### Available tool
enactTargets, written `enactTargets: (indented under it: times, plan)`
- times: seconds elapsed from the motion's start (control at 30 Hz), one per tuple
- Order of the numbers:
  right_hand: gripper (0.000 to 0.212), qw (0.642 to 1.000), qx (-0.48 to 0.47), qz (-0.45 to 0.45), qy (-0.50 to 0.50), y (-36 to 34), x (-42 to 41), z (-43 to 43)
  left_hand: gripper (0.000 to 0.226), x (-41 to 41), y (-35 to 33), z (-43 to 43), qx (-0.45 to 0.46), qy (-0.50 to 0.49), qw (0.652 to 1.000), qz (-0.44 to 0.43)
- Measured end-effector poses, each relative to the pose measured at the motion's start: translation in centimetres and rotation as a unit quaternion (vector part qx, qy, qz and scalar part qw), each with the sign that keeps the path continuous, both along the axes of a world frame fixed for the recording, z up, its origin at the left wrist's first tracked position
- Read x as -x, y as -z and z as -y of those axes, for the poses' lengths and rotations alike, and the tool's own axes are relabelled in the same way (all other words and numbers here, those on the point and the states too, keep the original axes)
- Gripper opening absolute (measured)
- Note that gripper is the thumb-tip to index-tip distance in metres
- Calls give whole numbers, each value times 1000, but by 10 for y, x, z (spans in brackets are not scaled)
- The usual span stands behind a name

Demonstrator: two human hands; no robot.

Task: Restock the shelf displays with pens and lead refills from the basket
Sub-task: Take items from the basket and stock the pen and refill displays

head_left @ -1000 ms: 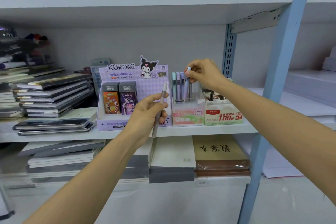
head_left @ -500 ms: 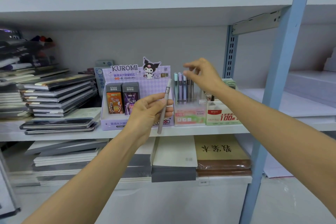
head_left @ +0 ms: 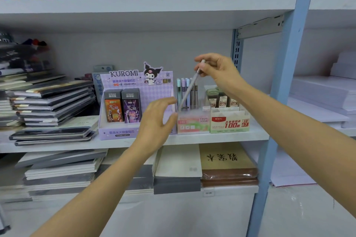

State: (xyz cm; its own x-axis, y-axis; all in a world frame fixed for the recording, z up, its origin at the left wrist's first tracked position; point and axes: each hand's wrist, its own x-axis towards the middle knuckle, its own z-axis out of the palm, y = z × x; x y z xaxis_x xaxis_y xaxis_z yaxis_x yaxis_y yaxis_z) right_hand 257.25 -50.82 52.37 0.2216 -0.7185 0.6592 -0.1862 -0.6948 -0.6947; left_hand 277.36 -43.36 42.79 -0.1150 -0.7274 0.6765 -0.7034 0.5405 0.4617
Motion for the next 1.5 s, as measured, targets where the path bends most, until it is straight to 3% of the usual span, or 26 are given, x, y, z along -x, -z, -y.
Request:
enactTargets:
  times: [0.07, 0.13, 0.37, 0.63, 0.77, 0.97, 1.1, 1.27, 1.33, 1.4, 1.5]
  plan:
    - [23, 999, 31, 15, 38, -4, 6, 4, 55, 0, 7, 1, -12, -2, 993, 115]
    - [21, 996, 49, 13, 76, -5, 7, 9, 62, 0, 12, 2, 0, -25, 985, 172]
    - [19, 979, 55, -133, 147, 20, -5, 22, 69, -3, 14, 3, 32, -32, 970, 240]
    - [17, 978, 40, -180, 100, 16, 2, 25, 67, -3, 13, 2, 27, -29, 970, 239]
    - [21, 985, 18, -160, 69, 19, -5, 27, 67, -2, 14, 2, 28, -30, 971, 236]
    - [13, 979, 44, -137, 145, 21, -13, 35, 67, -3, 13, 3, 31, -30, 969, 245]
    - [9, 947, 106, -201, 225, 25, -14, 39, 68, -3, 14, 3, 29, -35, 968, 246]
    - [25, 929, 86, -251, 260, 27, -12, 28, 68, -3, 15, -3, 41, -32, 970, 239]
    - [22, 943, 151, -195, 225, 33, -16, 6, 57, -6, 25, -11, 97, -34, 973, 205]
    - [17, 957, 210, -149, 131, 54, -26, -24, 42, -9, 54, -21, 154, -48, 974, 157]
    - [16, 966, 172, -189, -21, 119, -49, -61, 30, -15, 127, -39, 119, -47, 978, 163]
